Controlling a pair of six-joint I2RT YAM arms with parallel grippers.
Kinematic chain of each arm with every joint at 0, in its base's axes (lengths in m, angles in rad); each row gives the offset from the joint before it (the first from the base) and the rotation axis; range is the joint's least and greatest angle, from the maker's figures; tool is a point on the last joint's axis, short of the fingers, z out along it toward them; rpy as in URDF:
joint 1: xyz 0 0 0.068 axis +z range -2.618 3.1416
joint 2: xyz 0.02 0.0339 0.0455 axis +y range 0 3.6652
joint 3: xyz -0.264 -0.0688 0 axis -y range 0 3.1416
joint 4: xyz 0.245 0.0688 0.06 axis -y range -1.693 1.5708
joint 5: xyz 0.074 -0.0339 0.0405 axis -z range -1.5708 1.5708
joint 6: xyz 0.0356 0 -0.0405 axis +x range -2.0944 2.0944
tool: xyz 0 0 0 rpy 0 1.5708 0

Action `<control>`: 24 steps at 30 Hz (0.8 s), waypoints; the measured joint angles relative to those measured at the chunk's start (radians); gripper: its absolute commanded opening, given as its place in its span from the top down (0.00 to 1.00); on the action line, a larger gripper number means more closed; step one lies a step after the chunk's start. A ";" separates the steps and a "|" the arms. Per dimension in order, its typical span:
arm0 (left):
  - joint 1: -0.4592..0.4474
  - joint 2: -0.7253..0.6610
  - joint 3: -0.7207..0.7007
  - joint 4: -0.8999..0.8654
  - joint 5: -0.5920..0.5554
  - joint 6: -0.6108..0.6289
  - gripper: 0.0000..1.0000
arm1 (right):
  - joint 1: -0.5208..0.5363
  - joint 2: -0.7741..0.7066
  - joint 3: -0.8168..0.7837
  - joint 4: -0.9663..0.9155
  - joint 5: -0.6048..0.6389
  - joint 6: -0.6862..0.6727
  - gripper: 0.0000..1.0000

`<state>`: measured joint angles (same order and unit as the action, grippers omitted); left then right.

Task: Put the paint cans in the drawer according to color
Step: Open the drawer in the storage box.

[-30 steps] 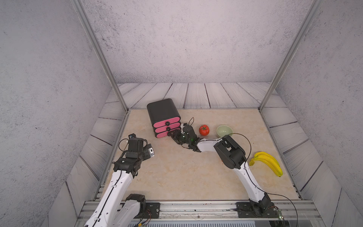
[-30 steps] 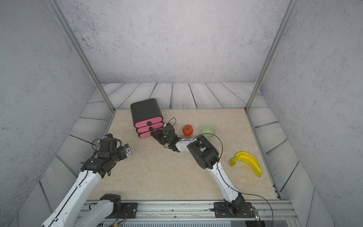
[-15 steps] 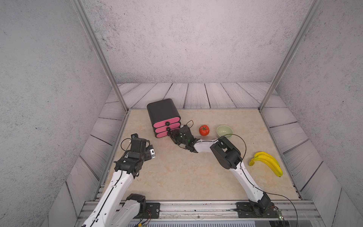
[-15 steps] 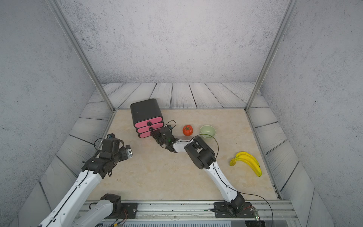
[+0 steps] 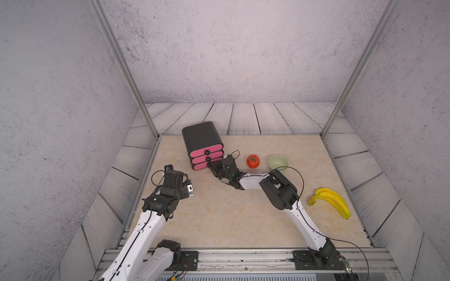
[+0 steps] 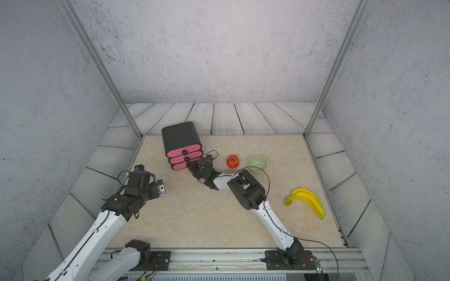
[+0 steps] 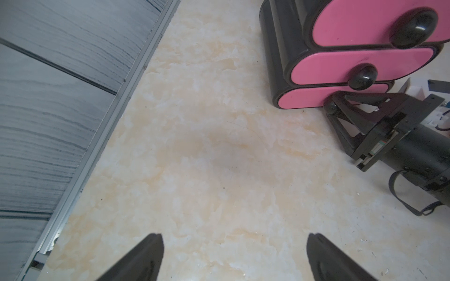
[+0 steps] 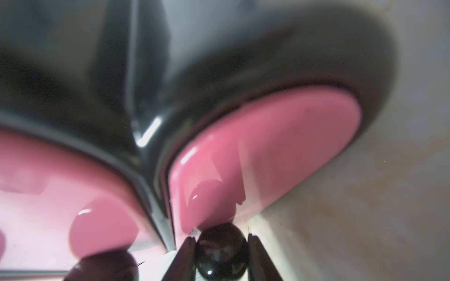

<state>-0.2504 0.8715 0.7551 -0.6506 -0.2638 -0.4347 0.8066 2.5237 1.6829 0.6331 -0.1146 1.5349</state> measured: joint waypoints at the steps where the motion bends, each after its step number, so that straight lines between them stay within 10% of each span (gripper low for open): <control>1: -0.001 0.000 0.002 0.000 0.000 0.001 0.02 | 0.000 -0.002 -0.018 0.024 0.000 0.002 0.80; 12: -0.002 -0.011 0.011 -0.005 0.022 -0.004 0.02 | 0.024 -0.243 -0.501 0.236 0.001 0.011 0.73; 19: -0.003 -0.064 0.011 0.000 0.082 -0.019 0.02 | 0.039 -0.292 -0.620 0.310 -0.003 0.039 0.32; 24: -0.003 -0.111 0.007 0.024 0.186 -0.023 0.01 | 0.038 -0.354 -0.650 0.244 -0.017 0.013 0.27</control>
<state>-0.2539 0.7601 0.7620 -0.6266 -0.0780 -0.4572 0.8448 2.1696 1.0328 0.8772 -0.1318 1.5482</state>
